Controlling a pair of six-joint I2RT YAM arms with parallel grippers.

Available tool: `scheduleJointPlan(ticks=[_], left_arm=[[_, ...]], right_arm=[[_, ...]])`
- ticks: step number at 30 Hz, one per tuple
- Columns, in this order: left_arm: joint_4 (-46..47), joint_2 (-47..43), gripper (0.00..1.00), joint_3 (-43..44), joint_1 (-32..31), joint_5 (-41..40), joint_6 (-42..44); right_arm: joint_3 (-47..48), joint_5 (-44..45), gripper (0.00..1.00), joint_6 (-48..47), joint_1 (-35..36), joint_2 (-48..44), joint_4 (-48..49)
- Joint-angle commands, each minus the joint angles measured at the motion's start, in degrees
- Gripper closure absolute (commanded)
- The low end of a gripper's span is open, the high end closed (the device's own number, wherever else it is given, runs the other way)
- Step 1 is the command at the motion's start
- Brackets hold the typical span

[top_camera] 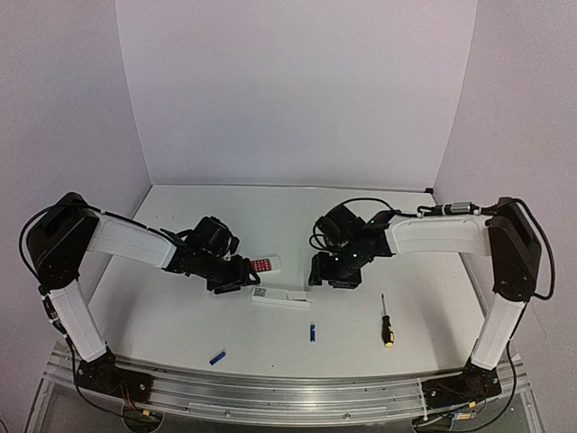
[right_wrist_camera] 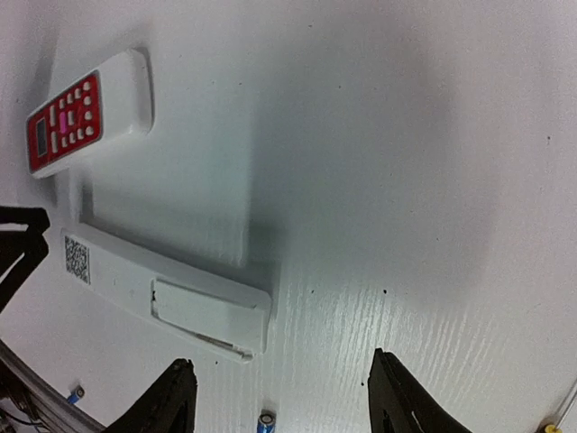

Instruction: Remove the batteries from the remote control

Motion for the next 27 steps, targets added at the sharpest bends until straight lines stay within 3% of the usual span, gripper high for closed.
scheduleJointPlan(ticks=[1, 27], left_arm=[[-1.0, 1.8, 0.38, 2.7, -1.6, -3.1, 1.4], [-1.2, 4.7, 0.43, 3.5, -2.9, -4.4, 0.2]], right_arm=[[1.0, -2.2, 0.44, 7.4, 0.1, 3.3, 3.8], [0.9, -8.0, 0.58, 12.8, -0.3, 9.6, 9.3]])
